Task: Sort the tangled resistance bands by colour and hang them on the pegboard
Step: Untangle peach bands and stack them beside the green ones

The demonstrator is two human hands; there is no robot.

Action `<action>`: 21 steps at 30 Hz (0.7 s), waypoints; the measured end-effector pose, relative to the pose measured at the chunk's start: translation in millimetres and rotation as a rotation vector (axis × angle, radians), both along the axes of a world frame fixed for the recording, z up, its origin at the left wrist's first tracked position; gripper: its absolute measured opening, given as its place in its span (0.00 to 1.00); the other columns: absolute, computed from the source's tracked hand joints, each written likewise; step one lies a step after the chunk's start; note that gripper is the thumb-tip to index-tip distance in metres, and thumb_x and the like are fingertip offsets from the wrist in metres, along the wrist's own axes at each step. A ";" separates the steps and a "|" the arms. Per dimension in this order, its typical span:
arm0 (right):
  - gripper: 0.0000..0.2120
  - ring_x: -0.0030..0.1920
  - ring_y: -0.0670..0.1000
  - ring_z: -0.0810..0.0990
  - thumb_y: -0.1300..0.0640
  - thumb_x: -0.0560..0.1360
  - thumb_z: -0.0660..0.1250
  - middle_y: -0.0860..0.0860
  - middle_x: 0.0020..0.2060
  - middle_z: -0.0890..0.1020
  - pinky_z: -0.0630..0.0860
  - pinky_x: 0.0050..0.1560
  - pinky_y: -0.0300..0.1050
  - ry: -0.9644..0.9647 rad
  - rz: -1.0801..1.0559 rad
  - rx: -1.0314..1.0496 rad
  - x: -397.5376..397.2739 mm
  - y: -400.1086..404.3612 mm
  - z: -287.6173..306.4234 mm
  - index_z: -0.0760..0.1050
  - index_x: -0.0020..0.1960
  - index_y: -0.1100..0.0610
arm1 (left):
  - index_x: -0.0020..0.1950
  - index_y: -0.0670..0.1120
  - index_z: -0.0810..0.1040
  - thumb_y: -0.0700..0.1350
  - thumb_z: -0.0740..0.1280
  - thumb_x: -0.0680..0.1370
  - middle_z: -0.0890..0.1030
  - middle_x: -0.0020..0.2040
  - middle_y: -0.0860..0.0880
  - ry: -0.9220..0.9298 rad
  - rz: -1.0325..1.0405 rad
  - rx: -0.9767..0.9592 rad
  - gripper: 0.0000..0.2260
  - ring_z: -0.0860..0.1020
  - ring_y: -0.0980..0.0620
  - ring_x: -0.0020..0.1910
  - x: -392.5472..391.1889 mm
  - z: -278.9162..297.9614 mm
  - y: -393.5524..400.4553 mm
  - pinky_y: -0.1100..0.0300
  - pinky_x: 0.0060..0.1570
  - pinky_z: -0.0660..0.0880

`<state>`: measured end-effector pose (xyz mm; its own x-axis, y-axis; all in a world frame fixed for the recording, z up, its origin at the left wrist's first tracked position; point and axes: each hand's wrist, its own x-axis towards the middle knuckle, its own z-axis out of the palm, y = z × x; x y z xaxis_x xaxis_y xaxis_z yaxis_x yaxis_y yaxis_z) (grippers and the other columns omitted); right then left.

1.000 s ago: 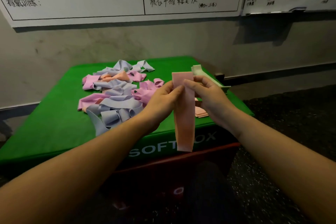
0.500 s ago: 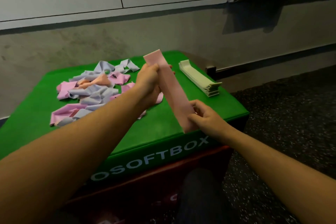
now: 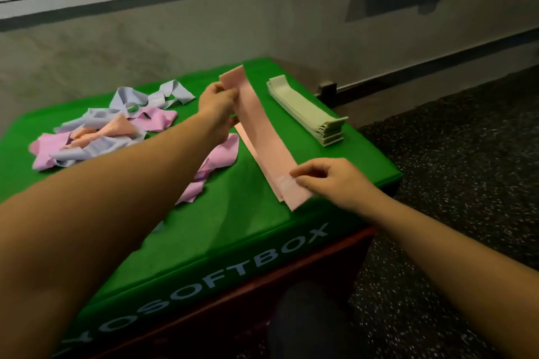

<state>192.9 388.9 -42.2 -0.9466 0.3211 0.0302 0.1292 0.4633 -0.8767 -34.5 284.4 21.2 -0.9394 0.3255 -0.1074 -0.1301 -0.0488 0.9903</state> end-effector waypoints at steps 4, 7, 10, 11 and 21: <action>0.11 0.40 0.45 0.79 0.59 0.77 0.69 0.47 0.42 0.83 0.77 0.46 0.41 -0.029 0.048 -0.039 -15.4 7.5 2.6 0.82 0.58 0.51 | 0.57 0.45 0.72 0.37 0.65 0.81 0.79 0.53 0.45 0.022 0.043 -0.059 0.07 0.80 0.47 0.51 -30.7 -18.1 5.8 0.55 0.41 0.80; 0.10 0.45 0.52 0.83 0.57 0.76 0.71 0.53 0.46 0.85 0.79 0.52 0.47 -0.024 0.017 0.006 -34.0 12.0 0.6 0.83 0.57 0.50 | 0.57 0.44 0.72 0.36 0.65 0.80 0.78 0.49 0.45 0.065 0.081 -0.133 0.07 0.79 0.47 0.48 -48.6 -31.2 10.9 0.53 0.46 0.80; 0.12 0.50 0.48 0.83 0.57 0.77 0.69 0.49 0.51 0.85 0.77 0.51 0.37 -0.077 0.055 0.113 -44.5 13.8 -3.2 0.82 0.59 0.52 | 0.60 0.43 0.74 0.36 0.67 0.79 0.79 0.49 0.46 0.128 0.067 -0.247 0.09 0.78 0.48 0.51 -61.8 -43.9 17.3 0.55 0.49 0.80; 0.12 0.49 0.45 0.82 0.57 0.77 0.69 0.47 0.53 0.85 0.76 0.49 0.34 -0.103 0.074 0.161 -45.3 14.0 -4.3 0.82 0.60 0.51 | 0.61 0.42 0.75 0.36 0.67 0.79 0.79 0.51 0.46 0.168 0.059 -0.301 0.11 0.78 0.49 0.51 -65.8 -49.5 19.6 0.57 0.48 0.79; 0.12 0.48 0.45 0.74 0.49 0.75 0.68 0.42 0.49 0.69 0.72 0.50 0.44 -0.237 0.143 0.397 -45.3 16.7 -12.9 0.77 0.57 0.40 | 0.56 0.52 0.74 0.46 0.72 0.75 0.80 0.54 0.49 0.483 -0.034 -0.799 0.12 0.80 0.47 0.52 -86.9 -84.4 23.3 0.49 0.57 0.78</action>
<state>147.7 405.5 -55.0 -0.9760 0.1948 -0.0976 0.2147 0.7841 -0.5823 -121.4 307.7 -63.2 -0.9321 0.3514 0.0880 0.3151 0.6666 0.6755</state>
